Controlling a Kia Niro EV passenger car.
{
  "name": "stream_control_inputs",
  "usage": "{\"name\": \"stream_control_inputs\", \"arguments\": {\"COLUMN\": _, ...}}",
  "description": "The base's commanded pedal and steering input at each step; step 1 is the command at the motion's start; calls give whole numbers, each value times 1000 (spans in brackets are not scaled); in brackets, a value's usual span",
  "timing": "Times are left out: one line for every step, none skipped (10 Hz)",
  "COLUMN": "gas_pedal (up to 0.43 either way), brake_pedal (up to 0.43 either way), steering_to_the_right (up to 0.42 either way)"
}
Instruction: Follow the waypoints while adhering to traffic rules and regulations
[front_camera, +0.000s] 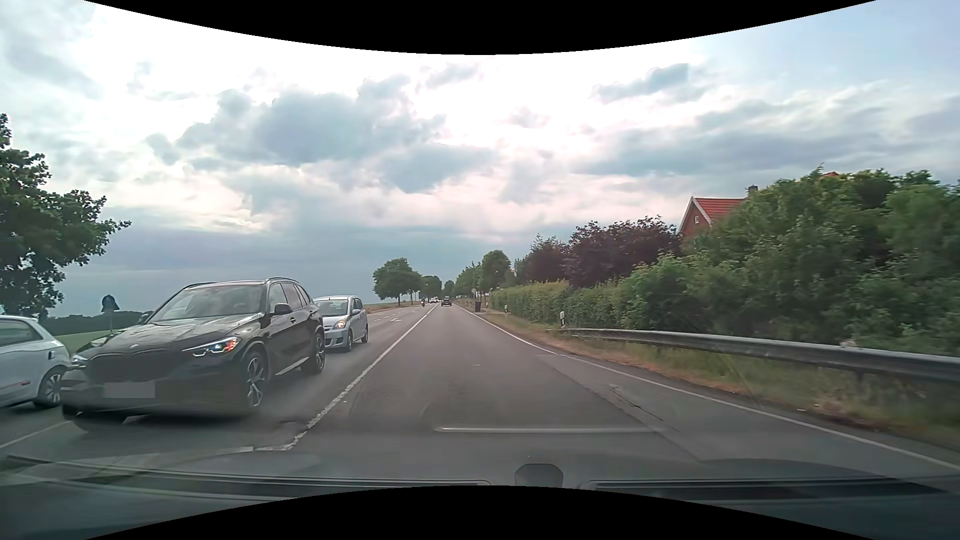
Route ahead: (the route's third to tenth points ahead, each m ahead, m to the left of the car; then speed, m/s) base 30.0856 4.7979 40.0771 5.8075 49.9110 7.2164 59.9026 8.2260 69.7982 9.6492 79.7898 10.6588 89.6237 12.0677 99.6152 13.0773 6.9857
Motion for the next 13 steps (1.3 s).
{"name": "stream_control_inputs", "arguments": {"gas_pedal": 228, "brake_pedal": 0, "steering_to_the_right": -76}}
{"name": "stream_control_inputs", "arguments": {"gas_pedal": 228, "brake_pedal": 0, "steering_to_the_right": -73}}
{"name": "stream_control_inputs", "arguments": {"gas_pedal": 228, "brake_pedal": 0, "steering_to_the_right": -74}}
{"name": "stream_control_inputs", "arguments": {"gas_pedal": 228, "brake_pedal": 0, "steering_to_the_right": -79}}
{"name": "stream_control_inputs", "arguments": {"gas_pedal": 228, "brake_pedal": 0, "steering_to_the_right": -81}}
{"name": "stream_control_inputs", "arguments": {"gas_pedal": 228, "brake_pedal": 0, "steering_to_the_right": -74}}
{"name": "stream_control_inputs", "arguments": {"gas_pedal": 240, "brake_pedal": 0, "steering_to_the_right": -64}}
{"name": "stream_control_inputs", "arguments": {"gas_pedal": 268, "brake_pedal": 0, "steering_to_the_right": -61}}
{"name": "stream_control_inputs", "arguments": {"gas_pedal": 268, "brake_pedal": 0, "steering_to_the_right": -52}}
{"name": "stream_control_inputs", "arguments": {"gas_pedal": 268, "brake_pedal": 0, "steering_to_the_right": -41}}
{"name": "stream_control_inputs", "arguments": {"gas_pedal": 268, "brake_pedal": 0, "steering_to_the_right": -30}}
{"name": "stream_control_inputs", "arguments": {"gas_pedal": 268, "brake_pedal": 0, "steering_to_the_right": -25}}
{"name": "stream_control_inputs", "arguments": {"gas_pedal": 268, "brake_pedal": 0, "steering_to_the_right": -18}}
